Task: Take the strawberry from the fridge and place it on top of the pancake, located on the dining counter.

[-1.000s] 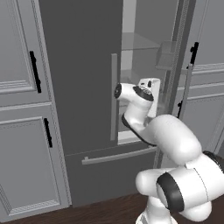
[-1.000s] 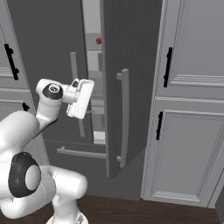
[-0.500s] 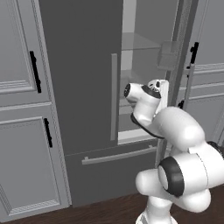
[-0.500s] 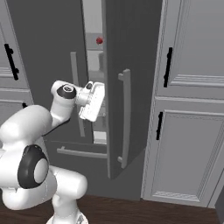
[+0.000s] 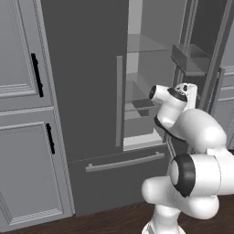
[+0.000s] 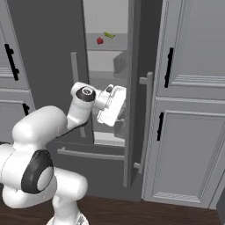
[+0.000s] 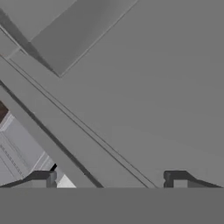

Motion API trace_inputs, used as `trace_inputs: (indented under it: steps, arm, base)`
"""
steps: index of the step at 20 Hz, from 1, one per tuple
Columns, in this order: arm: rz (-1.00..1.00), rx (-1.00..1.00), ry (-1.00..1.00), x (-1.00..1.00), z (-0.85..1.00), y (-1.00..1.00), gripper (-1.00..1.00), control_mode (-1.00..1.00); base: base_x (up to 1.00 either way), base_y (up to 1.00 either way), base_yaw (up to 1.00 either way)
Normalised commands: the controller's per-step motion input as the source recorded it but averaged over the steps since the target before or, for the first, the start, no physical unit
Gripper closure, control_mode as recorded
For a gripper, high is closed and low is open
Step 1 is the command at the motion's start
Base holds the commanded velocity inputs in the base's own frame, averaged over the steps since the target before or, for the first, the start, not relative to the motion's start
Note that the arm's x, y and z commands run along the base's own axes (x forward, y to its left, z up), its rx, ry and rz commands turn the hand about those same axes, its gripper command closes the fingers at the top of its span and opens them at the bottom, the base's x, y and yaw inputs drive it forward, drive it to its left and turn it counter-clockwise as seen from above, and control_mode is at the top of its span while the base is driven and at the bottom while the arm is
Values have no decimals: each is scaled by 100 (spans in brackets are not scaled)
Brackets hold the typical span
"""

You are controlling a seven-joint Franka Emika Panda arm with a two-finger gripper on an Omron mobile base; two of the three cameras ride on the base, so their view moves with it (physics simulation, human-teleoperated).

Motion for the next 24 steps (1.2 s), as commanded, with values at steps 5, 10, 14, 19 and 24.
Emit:
trace_inputs:
  steps: [5, 10, 14, 19, 24]
  arm:
    - [-3, 4, -3, -5, -2, -95, -100, -100]
    - [2, 5, -6, -20, 0, -24, -100, -100]
    - [1, 6, -12, -29, 0, 50, -100, -100]
    - [-1, 31, -15, 0, 0, 98, -100, -100]
    - [-6, 72, -16, 0, -1, 75, -100, -100]
  base:
    - [0, 0, 0]
    - [0, 0, 0]
    - [0, 0, 0]
    - [0, 0, 0]
    - [0, 0, 0]
